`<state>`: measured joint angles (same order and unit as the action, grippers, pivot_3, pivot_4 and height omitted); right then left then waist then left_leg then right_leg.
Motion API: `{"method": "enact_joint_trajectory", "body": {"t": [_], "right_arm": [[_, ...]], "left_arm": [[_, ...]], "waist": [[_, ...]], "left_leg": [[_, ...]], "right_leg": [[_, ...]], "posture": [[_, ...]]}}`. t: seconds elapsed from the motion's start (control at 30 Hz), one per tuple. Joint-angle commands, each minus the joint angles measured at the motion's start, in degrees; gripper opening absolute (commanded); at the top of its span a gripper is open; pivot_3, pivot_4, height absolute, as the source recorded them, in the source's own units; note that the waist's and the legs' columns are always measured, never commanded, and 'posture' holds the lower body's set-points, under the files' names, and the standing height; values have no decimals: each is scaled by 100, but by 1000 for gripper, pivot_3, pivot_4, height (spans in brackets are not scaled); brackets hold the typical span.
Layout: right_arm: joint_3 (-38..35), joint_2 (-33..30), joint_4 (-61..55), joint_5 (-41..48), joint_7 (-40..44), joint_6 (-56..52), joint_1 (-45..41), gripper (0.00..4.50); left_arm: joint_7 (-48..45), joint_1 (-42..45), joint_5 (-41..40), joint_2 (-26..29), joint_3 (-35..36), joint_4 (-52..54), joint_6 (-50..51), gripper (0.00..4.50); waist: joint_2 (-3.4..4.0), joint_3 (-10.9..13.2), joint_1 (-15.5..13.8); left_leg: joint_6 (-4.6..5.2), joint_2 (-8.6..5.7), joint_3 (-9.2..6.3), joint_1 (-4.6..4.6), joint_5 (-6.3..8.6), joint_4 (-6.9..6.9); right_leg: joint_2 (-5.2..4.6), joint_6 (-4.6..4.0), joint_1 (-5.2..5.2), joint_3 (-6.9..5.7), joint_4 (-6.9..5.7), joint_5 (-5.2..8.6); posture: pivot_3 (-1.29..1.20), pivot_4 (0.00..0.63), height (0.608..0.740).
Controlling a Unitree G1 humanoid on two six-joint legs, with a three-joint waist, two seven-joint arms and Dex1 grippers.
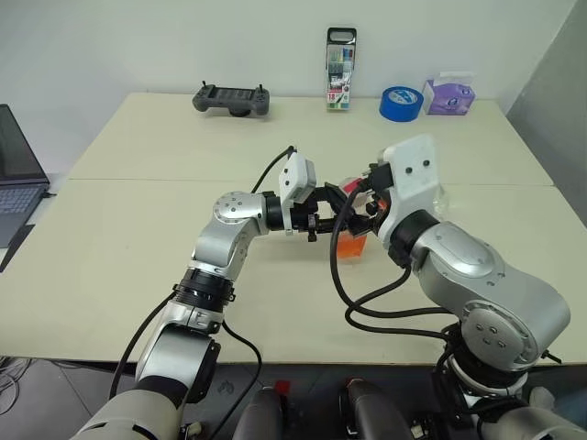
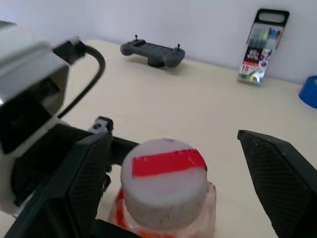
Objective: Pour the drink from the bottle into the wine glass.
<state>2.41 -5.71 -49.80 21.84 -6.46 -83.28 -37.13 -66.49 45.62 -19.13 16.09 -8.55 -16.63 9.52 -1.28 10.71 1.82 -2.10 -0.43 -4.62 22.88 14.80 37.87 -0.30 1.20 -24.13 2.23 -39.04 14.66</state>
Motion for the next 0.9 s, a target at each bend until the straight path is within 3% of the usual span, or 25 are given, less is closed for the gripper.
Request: {"method": "enact_joint_trajectory", "body": {"t": [0.03,0.13,0.33,0.4,0.53,0.73,0.9], "right_arm": [[-23,68,-220,-145,-53,-304,-195,4301],[-23,115,-230,-247,-41,-439,-235,3941],[19,184,-223,-413,-52,-329,-296,2053],[30,181,-229,-414,-20,-244,-316,1913],[-102,-668,-69,-313,600,178,-257,1913],[-919,-1874,1245,955,3165,1622,-150,1913],[-629,-3018,2605,1519,5865,3001,-147,1913]], "left_arm": [[22,138,-37,-37,98,60,-142,2160],[4,158,-28,-33,101,27,-160,2160],[-10,203,-12,-21,121,-15,-177,2160],[0,209,-6,-23,119,-20,-181,2160],[18,223,4,-36,100,-34,-185,2160],[33,270,4,-80,59,-43,-152,2160],[28,306,-5,-75,57,-29,-106,2160]], "waist": [[0,0,2],[0,0,4],[0,0,7],[0,0,8],[0,0,7],[0,0,6],[-1,1,4]], "left_leg": [[0,0,0,0,0,0],[1,1,1,0,0,-1],[1,0,1,0,0,-1],[1,0,2,0,1,-1],[1,-1,2,1,1,-1],[3,-3,18,-1,1,-1],[4,-2,22,-2,2,0]], "right_leg": [[0,0,0,0,0,0],[1,0,0,-3,0,0],[2,0,0,-5,0,0],[2,0,0,-6,0,0],[1,0,0,-7,2,0],[3,1,5,-9,6,0],[6,1,6,-9,7,0]], "posture": [[0,150,740],[0,150,740],[0,150,740],[0,150,740],[0,150,740],[0,150,740],[0,150,740]]}}
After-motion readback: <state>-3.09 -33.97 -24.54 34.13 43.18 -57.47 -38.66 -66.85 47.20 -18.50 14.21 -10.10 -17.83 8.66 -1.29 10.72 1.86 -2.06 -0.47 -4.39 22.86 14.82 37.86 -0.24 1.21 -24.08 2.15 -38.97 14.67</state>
